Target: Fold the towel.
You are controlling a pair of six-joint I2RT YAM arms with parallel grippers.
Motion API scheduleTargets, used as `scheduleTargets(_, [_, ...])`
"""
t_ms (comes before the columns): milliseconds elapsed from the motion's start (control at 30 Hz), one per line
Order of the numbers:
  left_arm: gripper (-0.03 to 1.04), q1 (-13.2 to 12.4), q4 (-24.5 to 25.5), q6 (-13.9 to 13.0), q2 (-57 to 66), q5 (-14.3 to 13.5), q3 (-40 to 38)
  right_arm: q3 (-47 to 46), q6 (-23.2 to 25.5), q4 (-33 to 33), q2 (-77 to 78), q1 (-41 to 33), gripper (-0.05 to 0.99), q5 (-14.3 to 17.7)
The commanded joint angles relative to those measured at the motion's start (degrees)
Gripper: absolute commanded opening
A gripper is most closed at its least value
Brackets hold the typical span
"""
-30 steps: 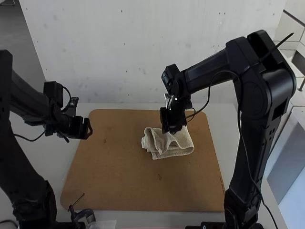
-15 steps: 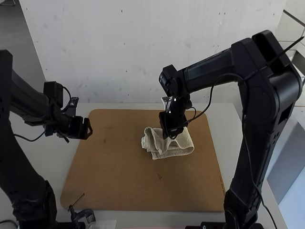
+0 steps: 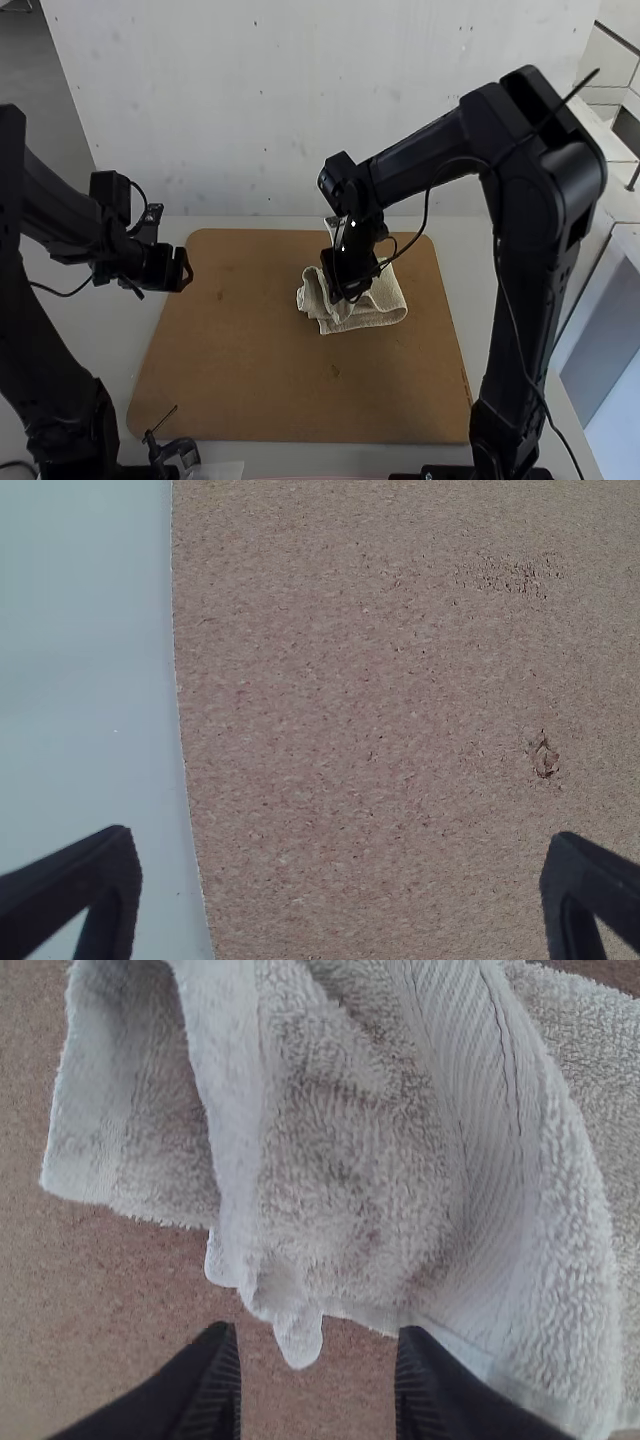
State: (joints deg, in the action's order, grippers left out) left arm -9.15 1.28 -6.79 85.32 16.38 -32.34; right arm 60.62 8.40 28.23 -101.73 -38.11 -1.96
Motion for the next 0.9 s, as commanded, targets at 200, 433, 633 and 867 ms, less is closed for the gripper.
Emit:
scheduleTargets(200, [0.88,-1.5,-0.3,-1.4,-1.9,1.1,0.7,0.3,2.3,-3.8,-3.2,1.2,0.25,0.9])
scheduleTargets(433, [0.88,-2.1,-0.3,-1.8,-1.9,1.3,0.7,0.2,2.7,-6.9,-6.4,0.8,0.23,1.9])
scheduleTargets(633, [0.88,-3.2,-0.3,-2.5,-1.7,2.3,0.7,0.2,2.7,-9.8,-7.4,0.1,0.03,2.0])
scheduleTargets(867, [0.88,-3.6,-0.4,-2.8,-1.2,2.3,0.7,0.9,4.0,-10.7,-7.1,-0.3,0.02,0.7])
